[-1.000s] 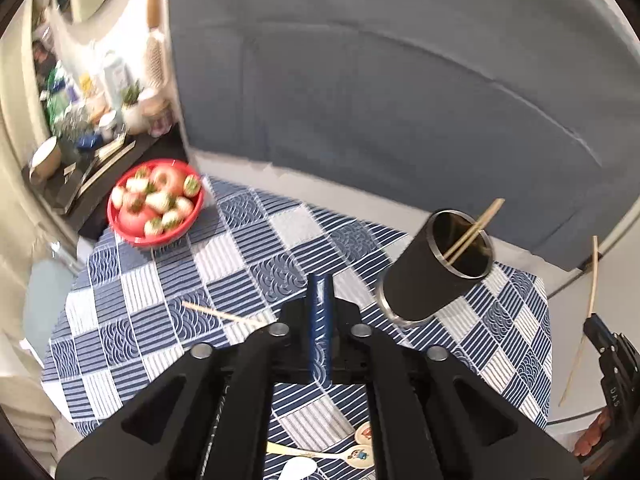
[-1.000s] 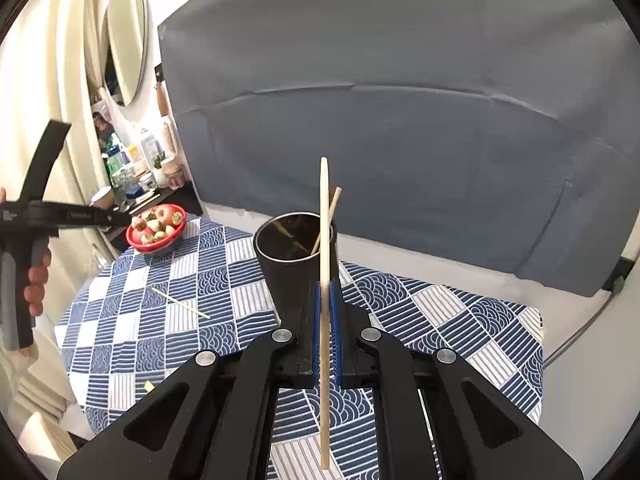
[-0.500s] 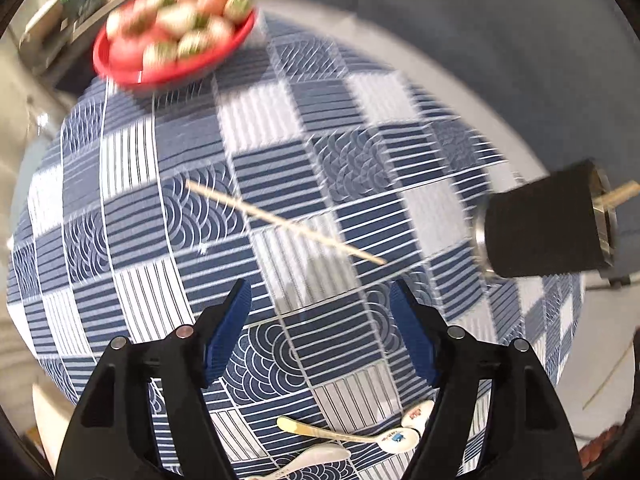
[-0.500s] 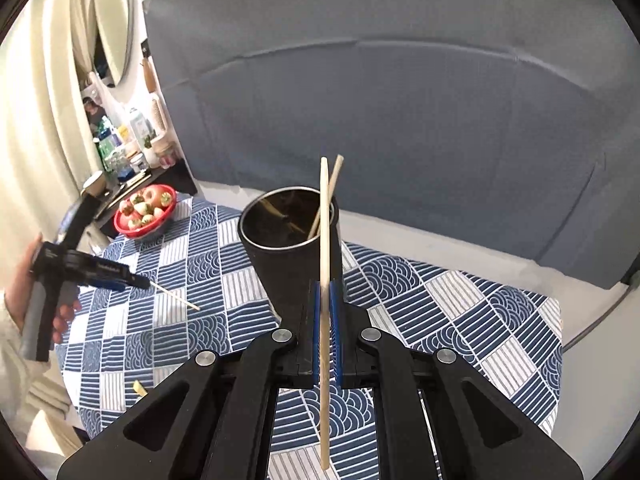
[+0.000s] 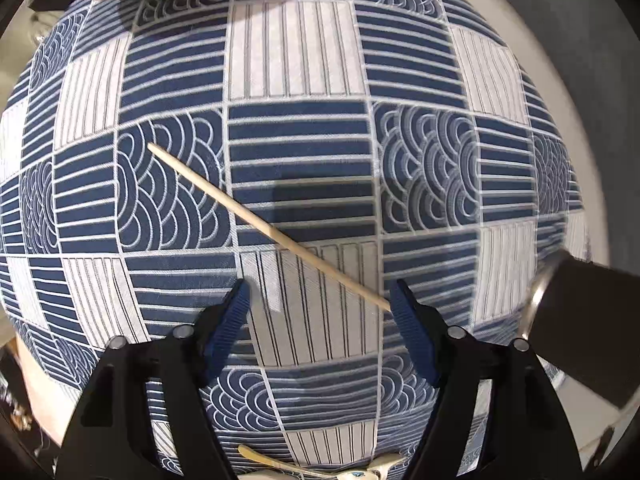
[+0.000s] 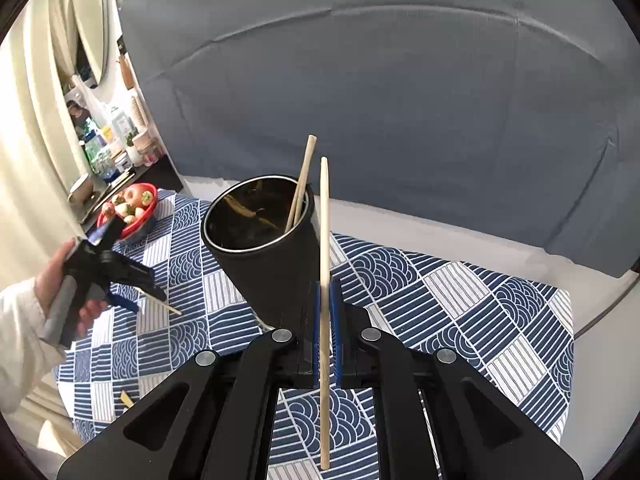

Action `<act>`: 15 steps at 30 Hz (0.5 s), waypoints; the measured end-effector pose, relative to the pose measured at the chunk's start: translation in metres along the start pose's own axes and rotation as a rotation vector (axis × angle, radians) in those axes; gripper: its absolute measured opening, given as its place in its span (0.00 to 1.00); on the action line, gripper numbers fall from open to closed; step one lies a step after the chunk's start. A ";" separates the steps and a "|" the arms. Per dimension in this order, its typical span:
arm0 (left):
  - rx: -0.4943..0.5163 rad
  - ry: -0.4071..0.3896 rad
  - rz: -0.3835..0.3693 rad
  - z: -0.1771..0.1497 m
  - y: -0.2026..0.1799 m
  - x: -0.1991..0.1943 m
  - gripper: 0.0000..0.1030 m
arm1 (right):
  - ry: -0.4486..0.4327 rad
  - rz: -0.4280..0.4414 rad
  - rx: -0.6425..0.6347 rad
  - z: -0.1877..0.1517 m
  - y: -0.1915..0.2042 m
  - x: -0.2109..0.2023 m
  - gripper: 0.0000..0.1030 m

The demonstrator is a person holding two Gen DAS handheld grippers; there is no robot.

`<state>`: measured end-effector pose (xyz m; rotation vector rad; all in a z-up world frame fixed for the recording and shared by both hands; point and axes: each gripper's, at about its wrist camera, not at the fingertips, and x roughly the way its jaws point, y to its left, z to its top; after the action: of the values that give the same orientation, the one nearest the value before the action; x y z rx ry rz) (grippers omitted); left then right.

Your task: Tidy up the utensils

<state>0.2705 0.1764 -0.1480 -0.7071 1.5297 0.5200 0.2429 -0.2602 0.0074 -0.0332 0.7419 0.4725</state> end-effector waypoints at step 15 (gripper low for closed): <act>0.224 -0.059 0.055 -0.029 -0.026 -0.003 0.04 | -0.014 -0.010 0.001 -0.005 -0.006 -0.009 0.05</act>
<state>0.2678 0.1380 -0.1402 -0.4747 1.5265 0.3993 0.2363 -0.2700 0.0086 -0.0329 0.7284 0.4620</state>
